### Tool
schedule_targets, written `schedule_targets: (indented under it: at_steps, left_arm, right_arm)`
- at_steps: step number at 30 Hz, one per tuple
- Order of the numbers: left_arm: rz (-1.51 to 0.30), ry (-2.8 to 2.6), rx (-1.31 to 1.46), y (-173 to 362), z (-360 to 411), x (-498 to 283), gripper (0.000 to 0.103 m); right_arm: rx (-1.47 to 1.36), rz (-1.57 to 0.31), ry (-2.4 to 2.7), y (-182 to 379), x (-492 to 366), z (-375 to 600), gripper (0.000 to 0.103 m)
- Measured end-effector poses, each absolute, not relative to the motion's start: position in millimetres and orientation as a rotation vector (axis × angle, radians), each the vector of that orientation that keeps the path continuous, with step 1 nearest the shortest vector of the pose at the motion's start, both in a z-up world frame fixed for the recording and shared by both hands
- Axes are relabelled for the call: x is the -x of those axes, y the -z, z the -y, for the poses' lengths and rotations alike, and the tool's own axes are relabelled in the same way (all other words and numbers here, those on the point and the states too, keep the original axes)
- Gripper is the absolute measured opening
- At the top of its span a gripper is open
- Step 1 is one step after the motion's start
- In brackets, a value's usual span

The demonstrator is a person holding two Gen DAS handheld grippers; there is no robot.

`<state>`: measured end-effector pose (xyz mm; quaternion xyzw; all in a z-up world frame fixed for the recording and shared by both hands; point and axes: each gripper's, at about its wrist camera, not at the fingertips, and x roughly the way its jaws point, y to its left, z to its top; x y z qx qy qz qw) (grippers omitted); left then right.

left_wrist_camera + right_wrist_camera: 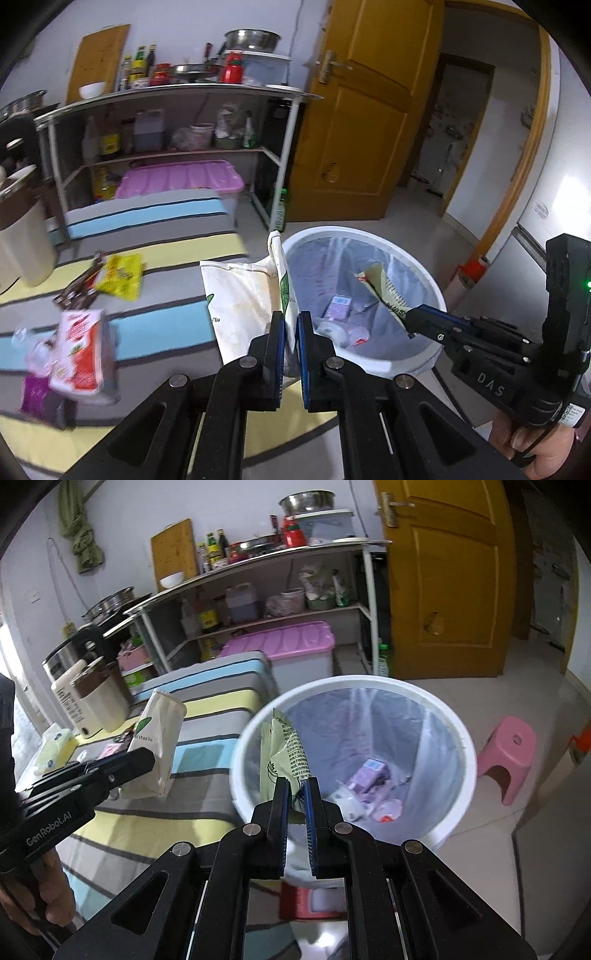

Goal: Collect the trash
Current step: 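Carry the paper bag and green wrapper toward the white bin, then open both tools over the bin to drop bag and wrapper, then move both tools back over the table toward the remaining trash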

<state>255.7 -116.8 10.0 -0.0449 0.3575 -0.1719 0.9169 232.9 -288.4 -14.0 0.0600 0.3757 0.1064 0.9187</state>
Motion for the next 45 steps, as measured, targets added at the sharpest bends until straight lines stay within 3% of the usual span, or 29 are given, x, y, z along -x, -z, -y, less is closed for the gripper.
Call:
schedule_targets:
  at_steps: [18,21,23,24,45]
  left_arm:
    - [-0.791,0.465,0.07,11,174,-303,0.009]
    - [-0.784,0.475,0.072,10,175,-303,0.017]
    - [-0.779,0.484,0.083,9,174,-303,0.029]
    - [-0.778,0.487,0.09,8,172,-303,0.03]
    - [-0.698,0.381,0.112,-17,109,-239,0.031]
  right_arm:
    - [-0.135,-0.814,-0.163,32,-261,324,0.009]
    - [-0.128,-0.808,-0.163,33,-262,324,0.012]
    - [-0.123,-0.805,-0.158,33,-262,325,0.02]
    - [-0.122,-0.802,-0.158,33,-262,324,0.026]
    - [-0.091,-0.742,-0.198,10,-206,290,0.028]
